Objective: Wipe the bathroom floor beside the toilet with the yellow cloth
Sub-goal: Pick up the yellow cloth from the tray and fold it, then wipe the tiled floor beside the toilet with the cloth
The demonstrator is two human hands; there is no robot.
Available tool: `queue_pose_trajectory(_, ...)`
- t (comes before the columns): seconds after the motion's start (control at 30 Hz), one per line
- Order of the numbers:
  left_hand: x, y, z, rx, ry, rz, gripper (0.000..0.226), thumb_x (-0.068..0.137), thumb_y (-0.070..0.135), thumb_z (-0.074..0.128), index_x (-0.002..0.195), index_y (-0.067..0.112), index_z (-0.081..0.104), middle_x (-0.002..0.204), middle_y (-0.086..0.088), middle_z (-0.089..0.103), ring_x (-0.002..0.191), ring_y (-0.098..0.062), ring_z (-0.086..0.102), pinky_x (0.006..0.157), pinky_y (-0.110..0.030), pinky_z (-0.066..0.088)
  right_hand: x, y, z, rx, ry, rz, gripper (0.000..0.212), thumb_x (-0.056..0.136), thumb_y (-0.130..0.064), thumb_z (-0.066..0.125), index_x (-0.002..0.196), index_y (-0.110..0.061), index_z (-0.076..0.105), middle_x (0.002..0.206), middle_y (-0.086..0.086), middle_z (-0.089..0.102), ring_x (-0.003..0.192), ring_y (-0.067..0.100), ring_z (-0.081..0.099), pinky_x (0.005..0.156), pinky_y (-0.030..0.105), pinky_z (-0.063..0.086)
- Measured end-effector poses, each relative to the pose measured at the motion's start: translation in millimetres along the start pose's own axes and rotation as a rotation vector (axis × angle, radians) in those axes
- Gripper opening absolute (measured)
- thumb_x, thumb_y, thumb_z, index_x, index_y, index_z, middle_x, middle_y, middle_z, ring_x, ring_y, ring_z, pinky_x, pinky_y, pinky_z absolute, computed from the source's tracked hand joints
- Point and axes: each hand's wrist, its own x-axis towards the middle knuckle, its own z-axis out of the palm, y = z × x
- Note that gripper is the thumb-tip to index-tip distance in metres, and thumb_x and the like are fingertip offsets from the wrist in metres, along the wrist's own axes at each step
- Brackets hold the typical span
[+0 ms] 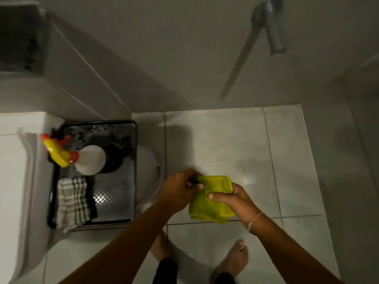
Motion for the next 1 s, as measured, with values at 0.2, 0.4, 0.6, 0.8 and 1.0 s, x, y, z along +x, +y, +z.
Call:
queue_pose_trajectory(0.2,57.4,-28.2,141.2,0.046,-0.147,-0.016,0.024,0.092,0.033,0.069,0.116,0.032,0.069,0.1,0.01,0.07,0.091,-0.011,0.064,0.079,-0.026,0.053,30.7,105.6,-84.9,-0.058,0.294,0.068,0.022,0.083,0.004,0.065,0.097,-0.011,0.074,0.089,0.015,0.076,0.081,0.027,0.072,0.061,0.034,0.061)
queue_pose_trajectory(0.4,156.1,-118.3,221.6,0.573,-0.125,0.057,0.059,0.101,0.039,0.05,0.156,0.03,0.032,0.163,-0.003,0.038,0.149,-0.027,0.035,0.12,-0.043,0.034,102.8,225.9,-160.0,-0.439,0.659,-0.003,0.02,0.087,-0.023,0.066,0.107,-0.018,0.068,0.081,0.008,0.072,0.072,0.027,0.068,0.063,0.037,0.058)
queue_pose_trajectory(0.6,267.7,-215.8,194.7,0.824,0.04,0.117,0.068,0.099,0.026,0.047,0.16,0.01,0.022,0.171,-0.017,0.013,0.158,-0.038,0.009,0.127,-0.053,0.017,190.6,300.1,-239.8,-0.873,0.941,-0.163,0.049,0.09,-0.013,0.054,0.138,-0.021,0.047,0.145,0.008,0.049,0.135,0.031,0.043,0.105,0.046,0.044)
queue_pose_trajectory(0.8,326.9,-257.5,172.4,0.869,0.118,0.146,0.076,0.099,0.049,0.022,0.161,0.006,0.014,0.169,-0.022,0.013,0.156,-0.044,0.012,0.125,-0.058,0.018,194.8,371.1,-257.5,-1.343,0.563,-0.308,0.067,0.083,-0.008,0.053,0.147,-0.019,0.034,0.157,0.01,0.031,0.145,0.037,0.022,0.117,0.057,0.024)
queue_pose_trajectory(1.0,337.2,-278.7,167.4,0.918,0.158,0.247,0.077,0.1,0.056,0.017,0.162,0.011,0.007,0.171,-0.017,0.007,0.158,-0.037,0.006,0.127,-0.053,0.009,248.2,317.7,-288.6,-1.057,0.911,-0.11,0.066,0.083,-0.015,0.05,0.147,-0.011,0.032,0.157,0.021,0.026,0.143,0.048,0.017,0.118,0.06,0.013)
